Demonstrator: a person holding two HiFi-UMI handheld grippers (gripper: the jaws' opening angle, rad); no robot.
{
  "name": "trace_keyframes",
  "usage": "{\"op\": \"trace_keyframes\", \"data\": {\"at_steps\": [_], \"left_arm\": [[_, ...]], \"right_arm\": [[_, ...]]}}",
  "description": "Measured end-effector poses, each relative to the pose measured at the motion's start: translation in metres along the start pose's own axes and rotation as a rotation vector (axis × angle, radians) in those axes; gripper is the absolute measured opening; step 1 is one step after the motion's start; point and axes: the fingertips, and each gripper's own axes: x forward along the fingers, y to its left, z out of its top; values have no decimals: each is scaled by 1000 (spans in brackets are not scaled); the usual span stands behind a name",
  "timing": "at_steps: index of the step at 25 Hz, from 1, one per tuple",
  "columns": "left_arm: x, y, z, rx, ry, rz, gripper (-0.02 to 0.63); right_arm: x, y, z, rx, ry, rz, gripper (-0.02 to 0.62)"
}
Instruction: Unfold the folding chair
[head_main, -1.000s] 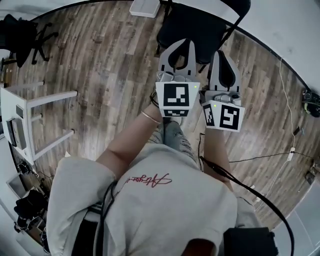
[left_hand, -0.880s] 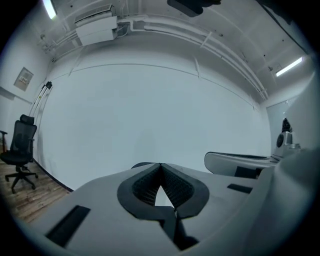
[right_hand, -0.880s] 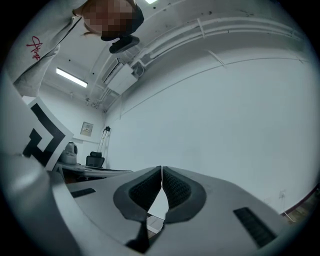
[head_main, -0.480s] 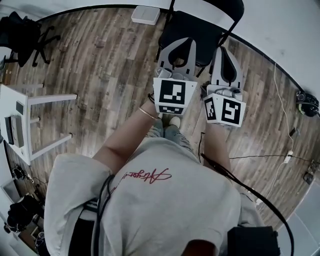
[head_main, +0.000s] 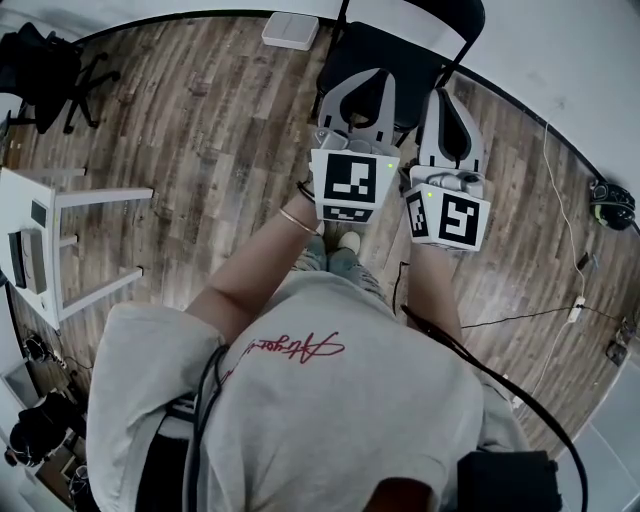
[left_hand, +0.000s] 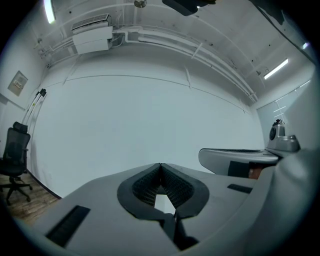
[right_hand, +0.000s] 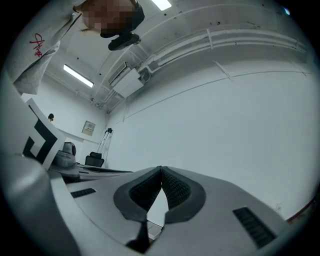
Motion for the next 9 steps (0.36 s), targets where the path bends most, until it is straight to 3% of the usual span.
{"op": "trace_keyframes", "data": {"at_steps": [9], "left_arm": [[2,1,-2,-8,18,9,15]], "right_arm": [[-1,3,2,-4,-4,11,17]]}}
